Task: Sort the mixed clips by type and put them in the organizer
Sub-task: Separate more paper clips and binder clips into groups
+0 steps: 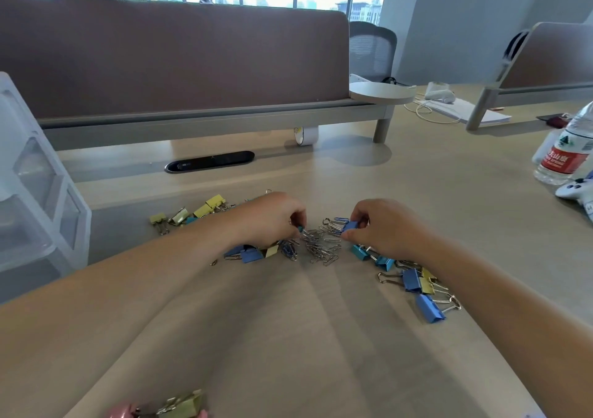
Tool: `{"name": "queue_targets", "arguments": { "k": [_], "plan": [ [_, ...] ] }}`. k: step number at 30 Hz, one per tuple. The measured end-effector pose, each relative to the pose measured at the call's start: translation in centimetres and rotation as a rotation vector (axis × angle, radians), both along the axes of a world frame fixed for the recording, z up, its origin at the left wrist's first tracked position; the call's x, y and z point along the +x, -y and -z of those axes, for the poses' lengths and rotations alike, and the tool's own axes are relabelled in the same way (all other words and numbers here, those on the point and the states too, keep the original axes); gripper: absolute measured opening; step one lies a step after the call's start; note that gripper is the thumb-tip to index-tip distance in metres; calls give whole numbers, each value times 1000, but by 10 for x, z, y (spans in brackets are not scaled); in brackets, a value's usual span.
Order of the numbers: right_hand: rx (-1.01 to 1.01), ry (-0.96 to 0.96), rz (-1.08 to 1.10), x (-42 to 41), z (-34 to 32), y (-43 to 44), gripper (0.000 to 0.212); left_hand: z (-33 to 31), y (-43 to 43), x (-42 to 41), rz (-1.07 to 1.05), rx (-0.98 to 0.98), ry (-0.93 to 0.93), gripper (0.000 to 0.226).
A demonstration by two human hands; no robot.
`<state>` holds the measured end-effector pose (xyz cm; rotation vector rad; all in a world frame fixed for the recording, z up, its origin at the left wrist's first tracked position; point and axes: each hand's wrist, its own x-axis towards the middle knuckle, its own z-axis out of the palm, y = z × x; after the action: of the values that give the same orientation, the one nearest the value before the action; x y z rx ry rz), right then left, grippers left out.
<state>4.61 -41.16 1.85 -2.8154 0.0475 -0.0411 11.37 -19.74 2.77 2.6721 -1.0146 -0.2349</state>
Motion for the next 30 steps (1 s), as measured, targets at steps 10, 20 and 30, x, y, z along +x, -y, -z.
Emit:
{"name": "queue_targets", "arguments": {
  "k": [10,20,30],
  "plan": [
    [-60,0,63,-22,-12,20,30,-16,22,-22,-63,-222,-27,9],
    [-162,-98,142,-52,-12,59,37,5,98,-69,64,-162,-43,16],
    [-127,4,58,-57,-11,57,34,-8,78,-64,1,-182,19,22]
  ]
}}
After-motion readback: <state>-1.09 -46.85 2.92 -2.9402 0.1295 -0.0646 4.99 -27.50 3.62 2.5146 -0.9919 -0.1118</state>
